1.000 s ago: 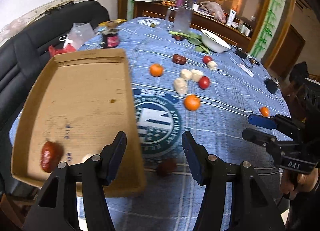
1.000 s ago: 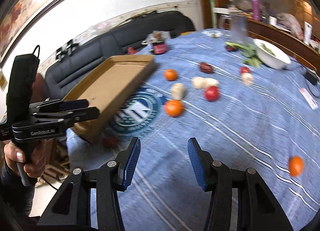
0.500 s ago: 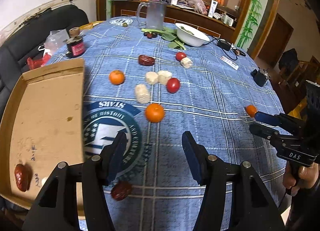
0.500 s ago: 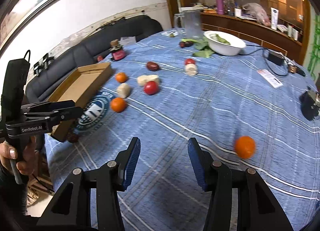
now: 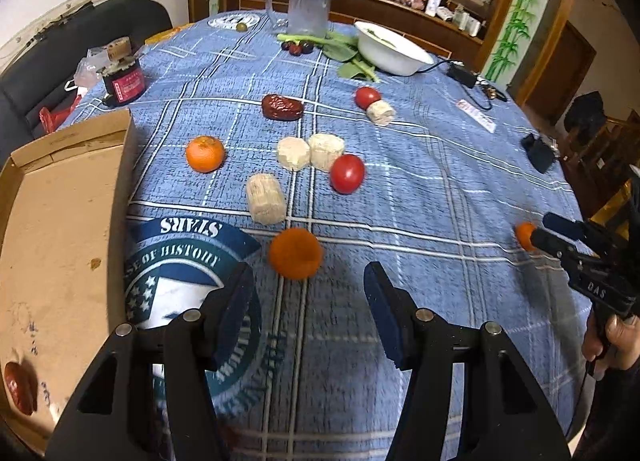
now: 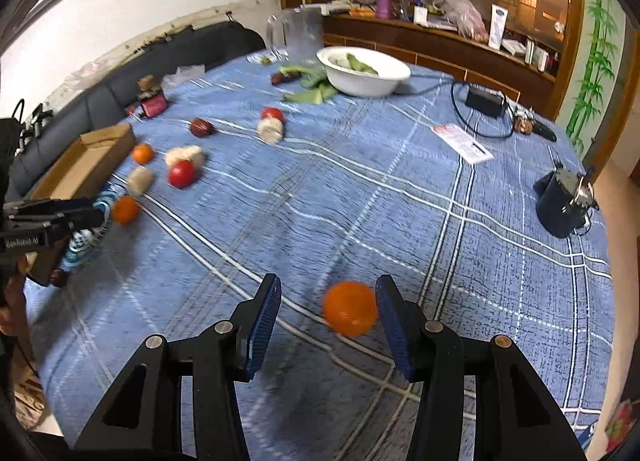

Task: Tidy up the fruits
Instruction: 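Grasp a tangerine with left tool while right tool grasps another tangerine, then carry both tangerines in left and right tools over cardboard tray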

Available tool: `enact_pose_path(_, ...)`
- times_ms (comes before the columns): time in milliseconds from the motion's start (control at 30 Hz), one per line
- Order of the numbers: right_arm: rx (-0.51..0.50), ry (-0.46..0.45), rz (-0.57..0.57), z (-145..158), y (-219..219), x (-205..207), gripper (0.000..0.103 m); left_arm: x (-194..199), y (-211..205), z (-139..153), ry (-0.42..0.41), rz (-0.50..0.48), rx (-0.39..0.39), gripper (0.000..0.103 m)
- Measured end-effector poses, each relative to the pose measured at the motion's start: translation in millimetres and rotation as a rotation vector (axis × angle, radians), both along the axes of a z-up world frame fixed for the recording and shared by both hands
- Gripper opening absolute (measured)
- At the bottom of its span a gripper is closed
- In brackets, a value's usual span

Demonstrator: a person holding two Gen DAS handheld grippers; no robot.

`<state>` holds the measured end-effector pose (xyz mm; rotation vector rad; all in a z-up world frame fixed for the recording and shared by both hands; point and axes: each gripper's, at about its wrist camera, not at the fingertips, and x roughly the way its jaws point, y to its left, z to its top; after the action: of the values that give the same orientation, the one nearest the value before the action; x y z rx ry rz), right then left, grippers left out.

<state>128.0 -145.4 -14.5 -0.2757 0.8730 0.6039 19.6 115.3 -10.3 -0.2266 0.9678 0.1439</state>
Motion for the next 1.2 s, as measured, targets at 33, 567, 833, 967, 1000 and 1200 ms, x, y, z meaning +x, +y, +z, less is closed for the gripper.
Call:
enact_pose_path(33, -0.009, 0.004, -0.001, -4, 0, 2, 0.051, 5, 1, -3, 0.007, 0.003, 0.003, 0.056)
enact_pose_path(567, 0.006, 0.009, 0.005, -6, 1, -6, 0.034, 21, 1, -24, 0.047, -0.01, 0.034, 0.03)
enact_pose_path(833, 0.064, 0.002, 0.103, 15, 35, -38, 0.033, -9, -4, -7, 0.003, -0.022, 0.044, 0.03)
enact_pose_path(967, 0.085, 0.013, 0.164, 19, 59, -54, 0.033, -26, -1, 4, -0.018, -0.003, 0.073, 0.03)
enact_pose_path(1000, 0.085, 0.014, 0.178, 19, 65, -58, 0.033, -30, 1, 6, -0.022, 0.002, 0.079, 0.03)
enact_pose_path(1200, 0.091, 0.022, 0.24, 20, 92, -76, 0.033, -49, 10, 17, -0.05, 0.03, 0.101, 0.03)
